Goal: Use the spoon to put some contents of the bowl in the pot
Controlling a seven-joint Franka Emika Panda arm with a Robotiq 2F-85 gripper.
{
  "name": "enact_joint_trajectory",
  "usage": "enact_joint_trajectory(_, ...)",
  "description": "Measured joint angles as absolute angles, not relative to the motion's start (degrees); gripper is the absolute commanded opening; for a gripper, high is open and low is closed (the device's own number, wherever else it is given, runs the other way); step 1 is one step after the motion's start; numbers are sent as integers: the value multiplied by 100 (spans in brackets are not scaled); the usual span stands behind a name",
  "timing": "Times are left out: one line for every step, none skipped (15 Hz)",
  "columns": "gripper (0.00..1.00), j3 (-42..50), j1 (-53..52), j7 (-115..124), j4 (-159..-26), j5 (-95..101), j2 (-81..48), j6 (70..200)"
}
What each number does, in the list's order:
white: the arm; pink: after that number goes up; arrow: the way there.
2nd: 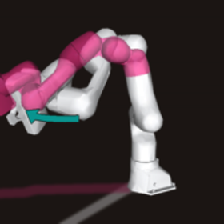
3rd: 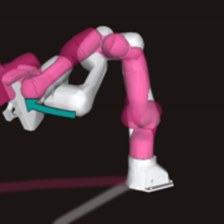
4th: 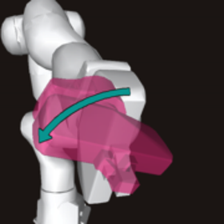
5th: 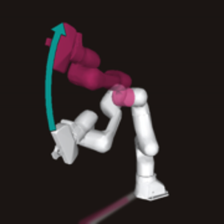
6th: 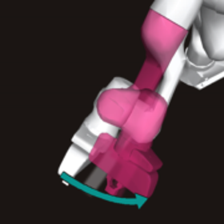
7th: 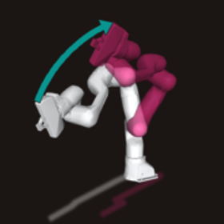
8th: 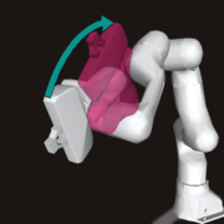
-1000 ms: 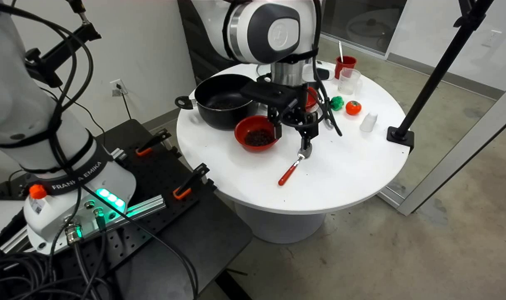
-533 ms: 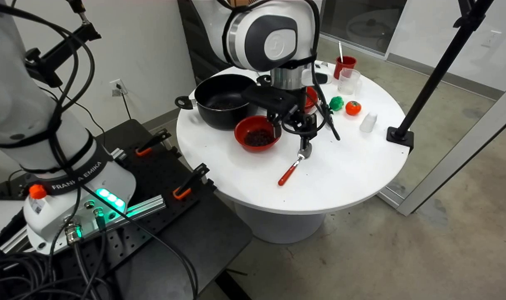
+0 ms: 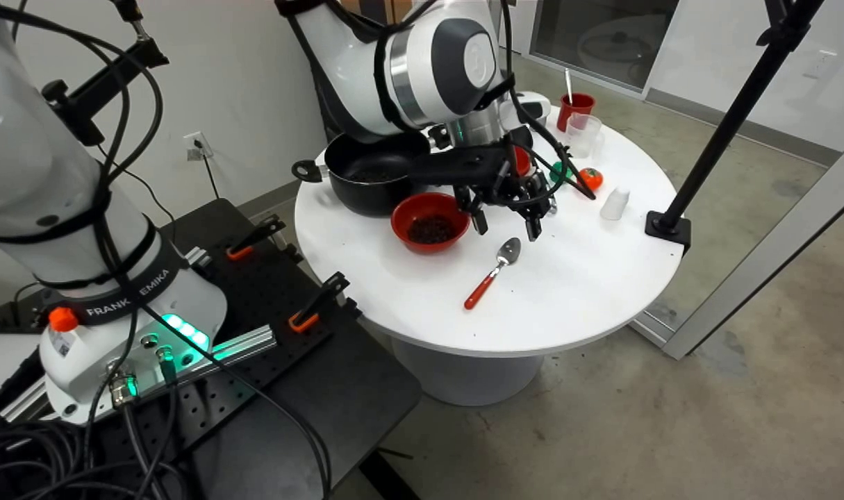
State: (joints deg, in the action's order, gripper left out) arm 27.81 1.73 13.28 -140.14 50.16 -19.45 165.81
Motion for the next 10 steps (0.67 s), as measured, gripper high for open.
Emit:
enact_joint_trajectory(100, 2827, 154, 1431, -14015, 5086, -1983, 16631)
enact_joint_trajectory(100, 2832, 161, 1474, -14021, 5092, -2026, 16674)
enact_joint_trajectory(100, 2816, 183, 1481, -14031, 5057, -2079, 16731)
enact_joint_trajectory(100, 2784, 212, 1481, -14042, 5020, -2144, 16784)
enact_joint_trajectory(100, 2731, 251, 1480, -14050, 4978, -2213, 16826)
enact_joint_trajectory(100, 2657, 305, 1468, -14055, 4922, -2288, 16863)
enact_joint_trajectory(100, 2568, 369, 1444, -14055, 4864, -2363, 16907)
enact_joint_trajectory(100, 2496, 423, 1442, -14044, 4838, -2445, 16945)
enact_joint_trajectory(100, 2458, 452, 1442, -14016, 4837, -2531, 16969)
enact_joint_trajectory(100, 2434, 475, 1442, -13976, 4837, -2620, 16972)
